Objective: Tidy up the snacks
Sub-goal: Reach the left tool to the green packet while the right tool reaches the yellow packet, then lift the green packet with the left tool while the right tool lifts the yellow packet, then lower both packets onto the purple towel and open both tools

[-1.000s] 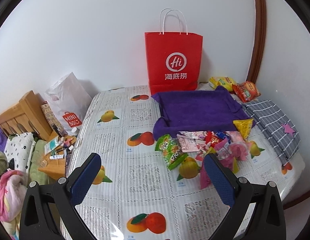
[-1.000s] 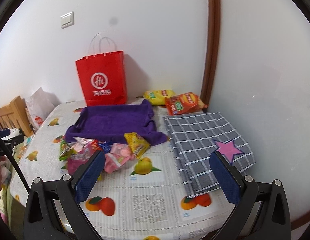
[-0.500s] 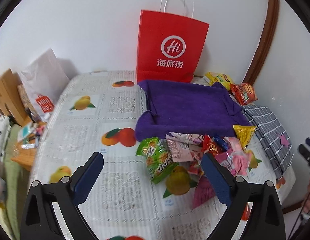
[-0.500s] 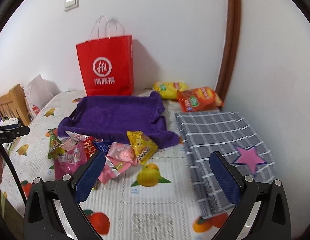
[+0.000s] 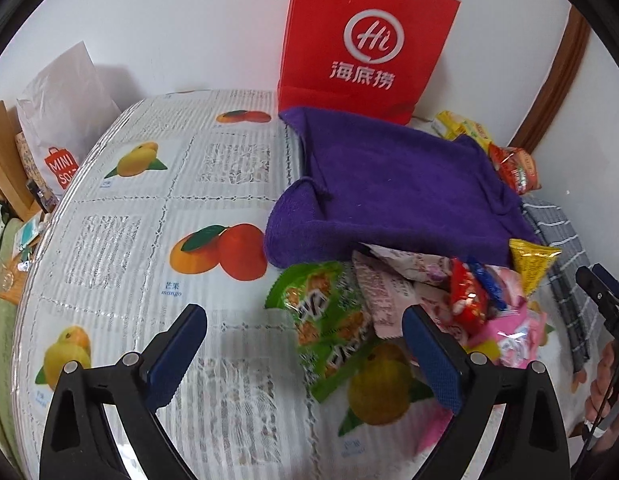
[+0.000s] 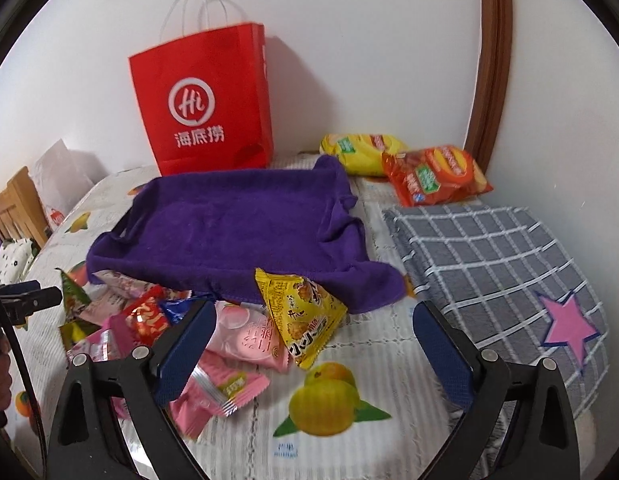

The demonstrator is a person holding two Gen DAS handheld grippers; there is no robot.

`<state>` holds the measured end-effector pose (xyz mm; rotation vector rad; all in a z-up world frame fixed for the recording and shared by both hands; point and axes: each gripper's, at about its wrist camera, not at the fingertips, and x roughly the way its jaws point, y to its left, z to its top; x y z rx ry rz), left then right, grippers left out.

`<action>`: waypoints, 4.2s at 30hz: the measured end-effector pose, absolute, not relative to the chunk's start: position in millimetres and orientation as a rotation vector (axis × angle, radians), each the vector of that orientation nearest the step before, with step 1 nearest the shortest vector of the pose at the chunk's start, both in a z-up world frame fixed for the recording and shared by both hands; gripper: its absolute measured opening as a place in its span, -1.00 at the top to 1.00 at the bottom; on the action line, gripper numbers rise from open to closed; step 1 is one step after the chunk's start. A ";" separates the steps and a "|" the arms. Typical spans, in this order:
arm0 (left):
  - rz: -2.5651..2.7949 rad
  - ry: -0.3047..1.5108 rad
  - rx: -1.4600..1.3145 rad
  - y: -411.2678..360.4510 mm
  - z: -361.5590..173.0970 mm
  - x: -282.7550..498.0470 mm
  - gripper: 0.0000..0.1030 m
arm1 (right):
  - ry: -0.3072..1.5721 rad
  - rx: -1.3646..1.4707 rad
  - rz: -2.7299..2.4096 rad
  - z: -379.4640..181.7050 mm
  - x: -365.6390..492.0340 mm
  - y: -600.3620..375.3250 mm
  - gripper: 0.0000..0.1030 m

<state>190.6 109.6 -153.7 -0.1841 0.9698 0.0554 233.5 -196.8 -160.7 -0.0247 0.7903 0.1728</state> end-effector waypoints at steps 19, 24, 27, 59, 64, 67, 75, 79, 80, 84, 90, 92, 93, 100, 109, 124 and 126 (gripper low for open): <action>0.059 1.010 -0.197 106.6 -190.6 218.9 -0.69 | 0.871 -0.055 0.100 -211.9 274.4 -184.1 -0.65; 0.051 1.022 -0.174 101.7 -195.9 219.2 -0.36 | 0.884 -0.017 0.127 -217.3 277.3 -183.4 -0.39; 0.053 1.022 -0.168 103.2 -195.8 218.5 -0.16 | 0.892 0.017 0.156 -215.3 277.2 -184.1 -0.01; 0.020 0.900 -0.212 136.5 -131.9 186.9 0.04 | 0.756 0.032 0.113 -116.2 227.8 -192.1 0.08; 0.007 0.876 -0.191 129.3 -118.2 199.4 0.04 | 0.771 0.044 0.118 -112.3 231.1 -188.1 0.08; 0.000 0.856 -0.181 124.2 -109.3 207.9 0.04 | 0.782 0.042 0.129 -112.6 235.3 -182.6 0.08; -0.023 0.842 -0.194 116.2 -96.3 234.2 0.04 | 0.771 0.056 0.157 -106.1 257.0 -171.4 0.08; -0.026 0.840 -0.198 112.9 -93.4 249.2 0.04 | 0.756 0.053 0.172 -101.7 272.2 -163.3 0.08; -0.026 0.840 -0.199 111.8 -92.8 253.2 0.04 | 0.754 0.054 0.178 -101.3 277.1 -160.9 0.08; -0.027 0.841 -0.201 103.3 -91.1 273.2 0.04 | 0.756 0.068 0.184 -101.9 297.0 -154.6 0.08; -0.038 0.844 -0.224 88.6 -89.4 306.7 0.04 | 0.773 0.060 0.194 -103.4 330.9 -149.0 0.08; -0.037 0.849 -0.236 83.4 -89.8 320.7 0.04 | 0.778 0.050 0.198 -106.6 341.1 -147.1 0.08; -0.040 0.851 -0.238 81.1 -90.4 325.6 0.04 | 0.782 0.048 0.196 -109.1 346.3 -146.4 0.08; -0.024 0.879 -0.253 75.5 -104.1 355.8 0.04 | 0.838 0.106 0.209 -128.9 381.0 -152.5 0.08; -0.010 0.933 -0.240 76.4 -126.1 373.9 0.04 | 0.859 0.138 0.209 -155.4 406.7 -155.8 0.08; 0.021 1.015 -0.255 78.4 -160.5 386.5 0.04 | 0.895 0.175 0.223 -201.7 408.3 -160.9 0.07; 0.022 1.021 -0.255 79.4 -162.9 387.6 0.04 | 0.888 0.154 0.214 -202.1 407.5 -158.6 0.07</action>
